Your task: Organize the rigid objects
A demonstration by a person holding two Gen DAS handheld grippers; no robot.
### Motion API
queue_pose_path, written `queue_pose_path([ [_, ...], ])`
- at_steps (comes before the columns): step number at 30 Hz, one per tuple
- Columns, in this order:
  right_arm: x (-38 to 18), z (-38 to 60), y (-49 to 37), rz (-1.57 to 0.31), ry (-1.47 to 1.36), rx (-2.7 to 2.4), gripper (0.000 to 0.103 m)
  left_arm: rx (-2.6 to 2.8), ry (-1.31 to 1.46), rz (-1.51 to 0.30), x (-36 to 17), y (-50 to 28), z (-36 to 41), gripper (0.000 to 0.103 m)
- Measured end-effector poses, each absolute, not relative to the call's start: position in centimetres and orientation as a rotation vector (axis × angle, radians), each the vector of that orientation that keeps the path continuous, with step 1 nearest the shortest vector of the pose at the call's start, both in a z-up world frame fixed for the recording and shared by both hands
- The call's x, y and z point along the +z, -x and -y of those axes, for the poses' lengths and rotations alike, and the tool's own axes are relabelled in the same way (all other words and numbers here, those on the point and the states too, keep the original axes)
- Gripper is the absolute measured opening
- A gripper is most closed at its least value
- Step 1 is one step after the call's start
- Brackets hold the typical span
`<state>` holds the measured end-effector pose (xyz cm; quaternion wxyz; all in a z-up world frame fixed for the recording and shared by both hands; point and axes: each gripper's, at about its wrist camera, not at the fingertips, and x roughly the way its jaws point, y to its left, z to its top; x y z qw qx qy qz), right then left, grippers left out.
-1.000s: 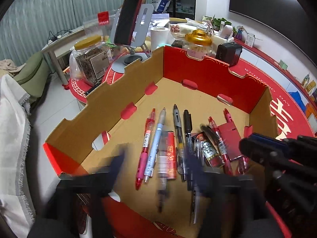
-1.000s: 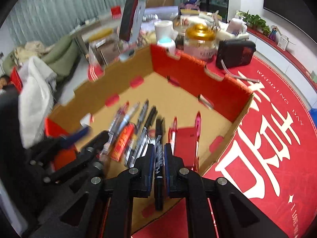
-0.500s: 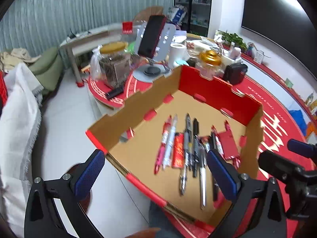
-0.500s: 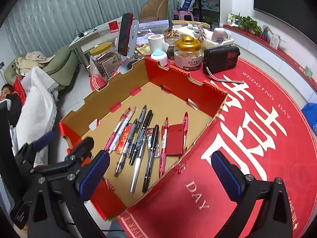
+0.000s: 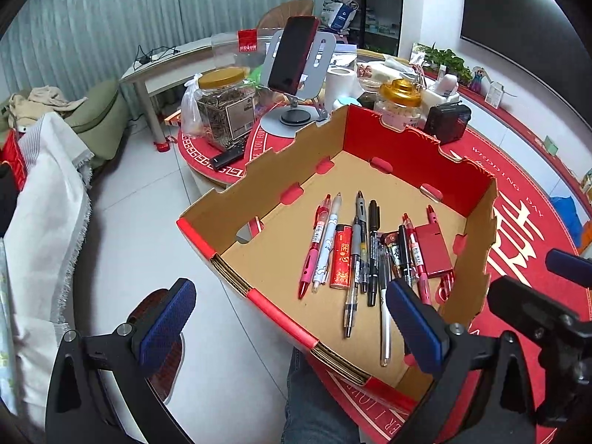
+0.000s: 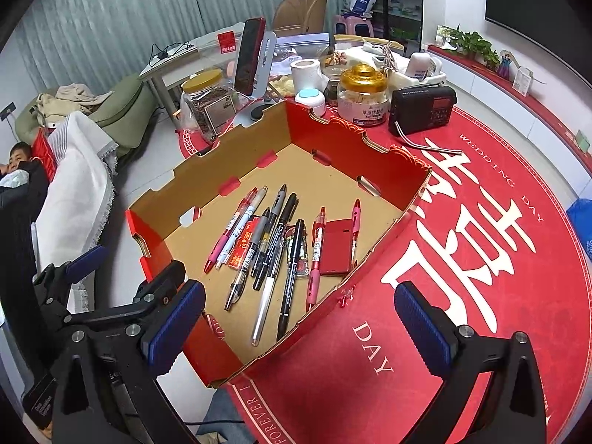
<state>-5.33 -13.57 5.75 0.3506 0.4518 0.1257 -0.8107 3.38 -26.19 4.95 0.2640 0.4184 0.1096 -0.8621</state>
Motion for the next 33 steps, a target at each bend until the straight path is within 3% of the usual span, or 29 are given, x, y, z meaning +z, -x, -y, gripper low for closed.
queue_pose_path([
  [33,5.57,13.78,4.76,-0.350,-1.168,-2.070,0.103,-2.318,-1.161,-0.310,4.60,-3.79,26.21,0.102],
])
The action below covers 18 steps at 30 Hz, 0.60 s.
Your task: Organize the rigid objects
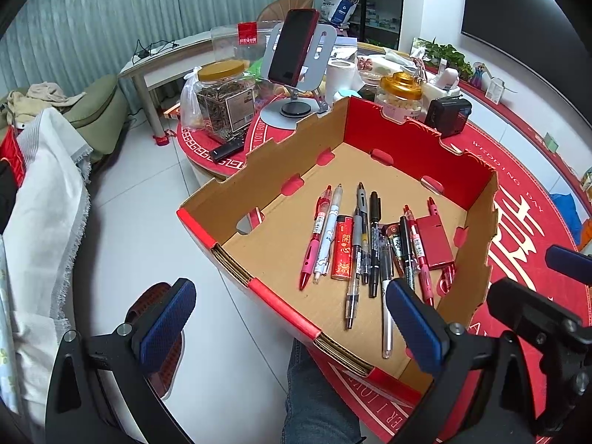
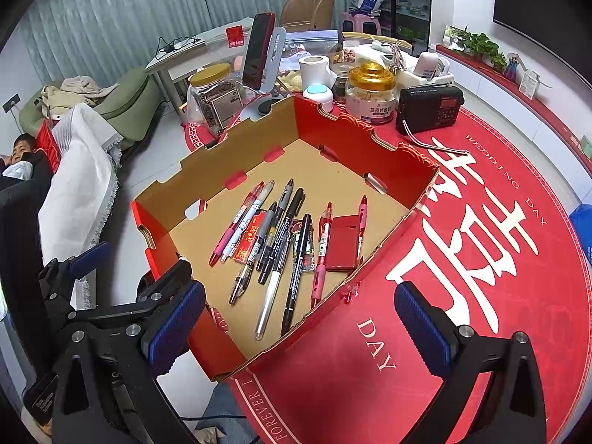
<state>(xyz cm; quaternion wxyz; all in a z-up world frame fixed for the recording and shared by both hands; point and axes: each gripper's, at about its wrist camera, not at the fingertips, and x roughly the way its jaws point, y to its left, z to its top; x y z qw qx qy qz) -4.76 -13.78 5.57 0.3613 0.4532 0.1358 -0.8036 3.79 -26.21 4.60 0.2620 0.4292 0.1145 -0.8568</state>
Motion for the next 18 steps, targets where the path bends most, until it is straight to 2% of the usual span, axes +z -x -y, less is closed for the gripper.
queue_pose_path([
  [18,5.54,13.73,4.73,-0.352,-1.169,-2.065,0.103,-2.314,-1.163,-0.307,4.58,-3.94,26.24,0.102],
])
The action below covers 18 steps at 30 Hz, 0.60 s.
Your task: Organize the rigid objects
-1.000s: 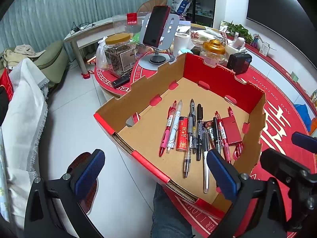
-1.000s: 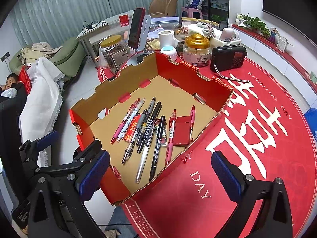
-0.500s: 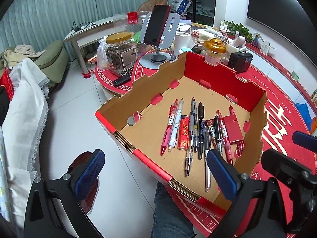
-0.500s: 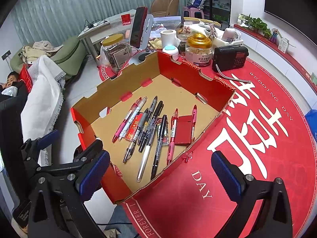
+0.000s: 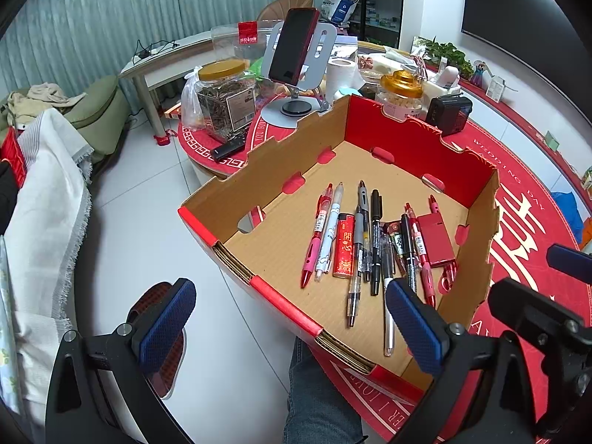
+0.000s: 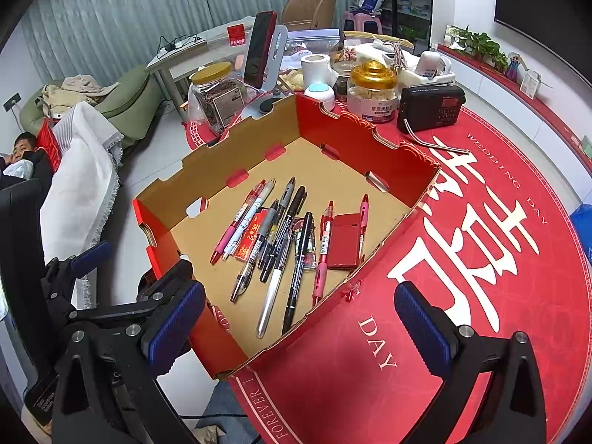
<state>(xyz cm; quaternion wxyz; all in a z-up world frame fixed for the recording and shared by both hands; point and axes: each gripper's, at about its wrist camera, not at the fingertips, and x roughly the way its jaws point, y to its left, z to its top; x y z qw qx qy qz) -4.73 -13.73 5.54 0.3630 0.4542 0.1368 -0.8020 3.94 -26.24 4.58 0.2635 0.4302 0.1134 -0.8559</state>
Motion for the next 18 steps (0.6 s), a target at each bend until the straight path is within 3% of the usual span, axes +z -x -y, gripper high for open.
queue_pose_path([
  [18,5.97,13.73,4.60,-0.351,-1.163,-2.065,0.103,-2.314,-1.173,-0.291,4.40,-3.99,26.04,0.102],
])
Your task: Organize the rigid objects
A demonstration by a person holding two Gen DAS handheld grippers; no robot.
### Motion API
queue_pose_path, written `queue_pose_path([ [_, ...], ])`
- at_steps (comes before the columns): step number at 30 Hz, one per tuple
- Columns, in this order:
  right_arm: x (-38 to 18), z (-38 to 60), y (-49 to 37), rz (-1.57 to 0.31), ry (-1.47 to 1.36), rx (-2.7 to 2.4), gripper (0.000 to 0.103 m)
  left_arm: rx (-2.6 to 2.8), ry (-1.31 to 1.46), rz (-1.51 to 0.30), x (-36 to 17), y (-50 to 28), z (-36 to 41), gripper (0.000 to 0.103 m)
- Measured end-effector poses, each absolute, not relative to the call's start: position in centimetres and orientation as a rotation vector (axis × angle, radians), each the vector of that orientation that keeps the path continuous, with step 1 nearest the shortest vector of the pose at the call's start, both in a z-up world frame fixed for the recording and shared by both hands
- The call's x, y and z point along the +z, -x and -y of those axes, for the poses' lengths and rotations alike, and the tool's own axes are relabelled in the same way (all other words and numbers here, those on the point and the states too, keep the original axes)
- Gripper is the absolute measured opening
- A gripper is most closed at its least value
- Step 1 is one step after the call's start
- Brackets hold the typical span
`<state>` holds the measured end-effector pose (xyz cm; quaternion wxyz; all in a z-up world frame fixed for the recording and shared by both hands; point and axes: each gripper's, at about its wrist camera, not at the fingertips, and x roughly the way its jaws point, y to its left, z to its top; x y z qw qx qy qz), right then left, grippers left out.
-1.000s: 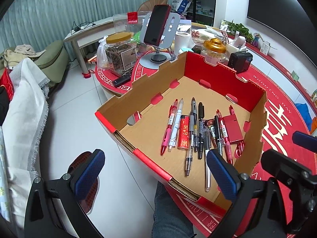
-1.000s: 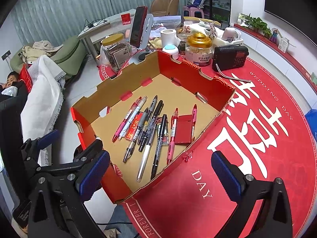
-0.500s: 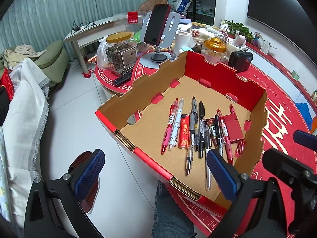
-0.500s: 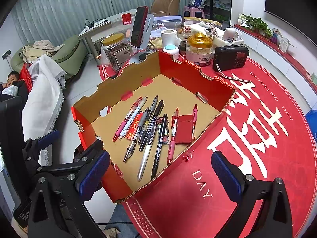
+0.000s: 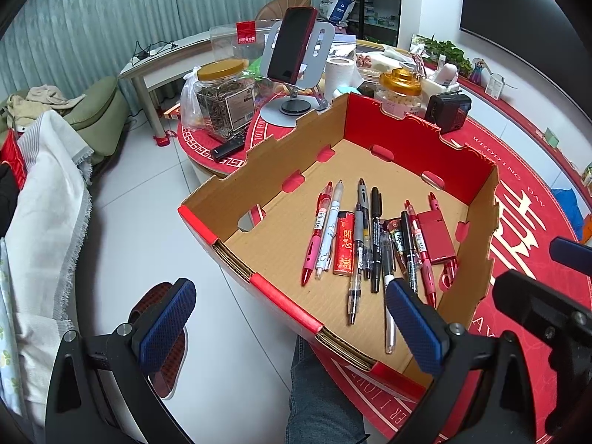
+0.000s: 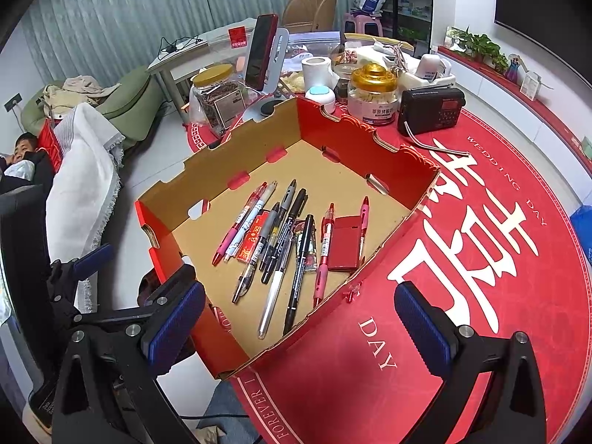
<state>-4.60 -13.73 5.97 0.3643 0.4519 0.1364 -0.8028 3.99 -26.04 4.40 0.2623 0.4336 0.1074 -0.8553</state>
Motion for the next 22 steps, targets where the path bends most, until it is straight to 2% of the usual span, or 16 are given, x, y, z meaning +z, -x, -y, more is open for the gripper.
queue_pose_path([
  [18,6.06,13.79,4.41,-0.351,-1.156,-2.060,0.103,-2.315,-1.190,-0.299,4.39,-3.85,26.04,0.102],
  [22,6.09,13.78,4.40,-0.348,-1.156,-2.060,0.103,-2.298,-1.129,-0.252,4.63,-4.14,25.99,0.102],
])
